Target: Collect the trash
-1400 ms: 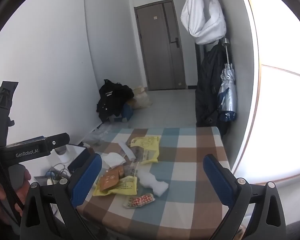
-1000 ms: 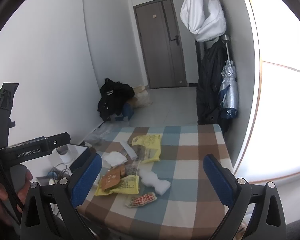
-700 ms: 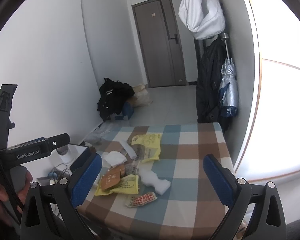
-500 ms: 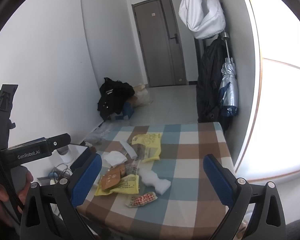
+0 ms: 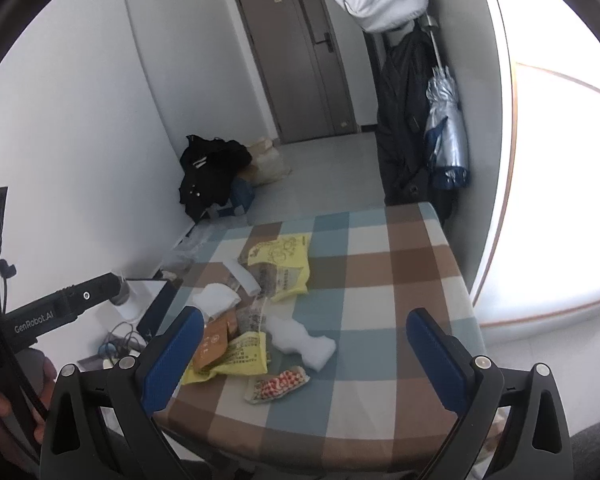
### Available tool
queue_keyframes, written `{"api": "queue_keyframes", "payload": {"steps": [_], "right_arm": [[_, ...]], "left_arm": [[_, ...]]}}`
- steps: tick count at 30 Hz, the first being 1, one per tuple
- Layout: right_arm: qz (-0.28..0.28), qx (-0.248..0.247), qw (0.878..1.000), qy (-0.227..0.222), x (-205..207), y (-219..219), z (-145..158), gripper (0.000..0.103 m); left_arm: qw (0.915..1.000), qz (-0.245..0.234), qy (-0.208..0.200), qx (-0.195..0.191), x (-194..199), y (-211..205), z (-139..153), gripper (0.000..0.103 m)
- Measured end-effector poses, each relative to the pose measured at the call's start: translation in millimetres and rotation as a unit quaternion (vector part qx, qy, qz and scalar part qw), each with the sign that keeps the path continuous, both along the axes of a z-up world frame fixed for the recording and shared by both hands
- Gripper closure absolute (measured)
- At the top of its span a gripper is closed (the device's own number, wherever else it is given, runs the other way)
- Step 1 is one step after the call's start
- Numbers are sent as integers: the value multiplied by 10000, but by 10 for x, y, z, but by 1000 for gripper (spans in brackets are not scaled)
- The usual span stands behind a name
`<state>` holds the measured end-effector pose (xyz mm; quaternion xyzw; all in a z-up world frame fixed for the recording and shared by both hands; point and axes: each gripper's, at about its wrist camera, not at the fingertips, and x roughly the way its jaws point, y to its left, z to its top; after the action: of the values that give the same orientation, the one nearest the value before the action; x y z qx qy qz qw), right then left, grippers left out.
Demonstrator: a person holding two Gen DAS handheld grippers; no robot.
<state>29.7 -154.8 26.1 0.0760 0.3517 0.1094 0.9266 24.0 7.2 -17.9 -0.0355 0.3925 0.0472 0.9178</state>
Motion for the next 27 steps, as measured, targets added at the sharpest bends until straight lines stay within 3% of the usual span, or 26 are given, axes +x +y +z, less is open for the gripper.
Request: {"api": "queue_keyframes", "payload": {"steps": [7,15,17,21,24,27], "right_arm": [[-86,-26,9991,413,254,64,-180,1],[203,122,9962,842,560,186,-365,1],[257,83,9955,907,627,220,-407,1],[353,30,9947,970,729,270,-460,1],[544,89,9925,1087,800,313,-506,4],[642,95,9910,1172,837,349,-539,6]], "left_arm": [[9951,240,926,-261,216,278,-318,1],[9756,253,2047,-749,361,467,-786,1],[9714,222,2252,-721,388,465,-876,2],[9660,262,2483,-673,425,496,-975,13],[9626,284,2522,-948,454,563,-983,16],[9613,193,2590,-919,471,533,-1005,34]]}}
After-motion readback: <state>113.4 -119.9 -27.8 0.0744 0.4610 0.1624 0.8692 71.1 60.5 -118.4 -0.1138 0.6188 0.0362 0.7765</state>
